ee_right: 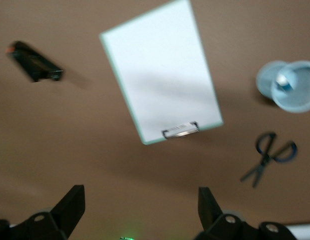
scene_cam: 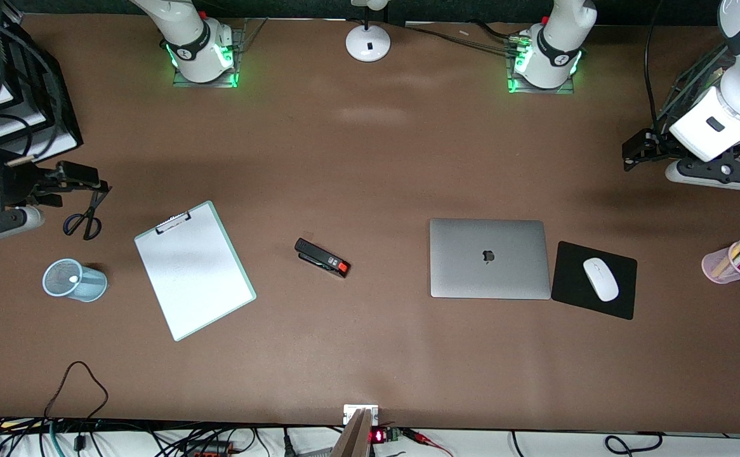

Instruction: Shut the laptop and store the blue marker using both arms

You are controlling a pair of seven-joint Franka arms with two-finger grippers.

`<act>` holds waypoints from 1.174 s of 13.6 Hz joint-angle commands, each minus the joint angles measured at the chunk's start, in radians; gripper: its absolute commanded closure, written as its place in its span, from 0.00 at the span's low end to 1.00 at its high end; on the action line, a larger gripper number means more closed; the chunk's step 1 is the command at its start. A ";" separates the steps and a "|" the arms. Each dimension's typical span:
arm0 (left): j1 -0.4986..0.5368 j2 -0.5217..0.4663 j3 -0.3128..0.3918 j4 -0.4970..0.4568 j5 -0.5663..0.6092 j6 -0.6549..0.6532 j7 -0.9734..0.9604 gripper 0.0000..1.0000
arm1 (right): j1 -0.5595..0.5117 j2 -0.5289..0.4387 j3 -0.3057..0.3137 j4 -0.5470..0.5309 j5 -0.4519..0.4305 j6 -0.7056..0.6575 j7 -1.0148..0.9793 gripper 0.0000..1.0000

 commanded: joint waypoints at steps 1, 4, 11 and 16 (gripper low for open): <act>0.001 0.011 0.006 0.028 -0.018 -0.022 0.044 0.00 | 0.058 -0.090 -0.001 -0.149 -0.151 0.074 0.147 0.00; 0.001 0.011 0.006 0.028 -0.018 -0.021 0.043 0.00 | -0.037 -0.114 -0.004 -0.153 -0.138 0.088 0.143 0.00; 0.002 0.021 0.013 0.028 -0.014 -0.021 0.044 0.00 | -0.073 -0.202 0.016 -0.134 -0.118 0.082 0.155 0.00; 0.002 0.021 0.013 0.028 -0.015 -0.021 0.046 0.00 | -0.078 -0.305 0.013 -0.310 -0.112 0.177 0.152 0.00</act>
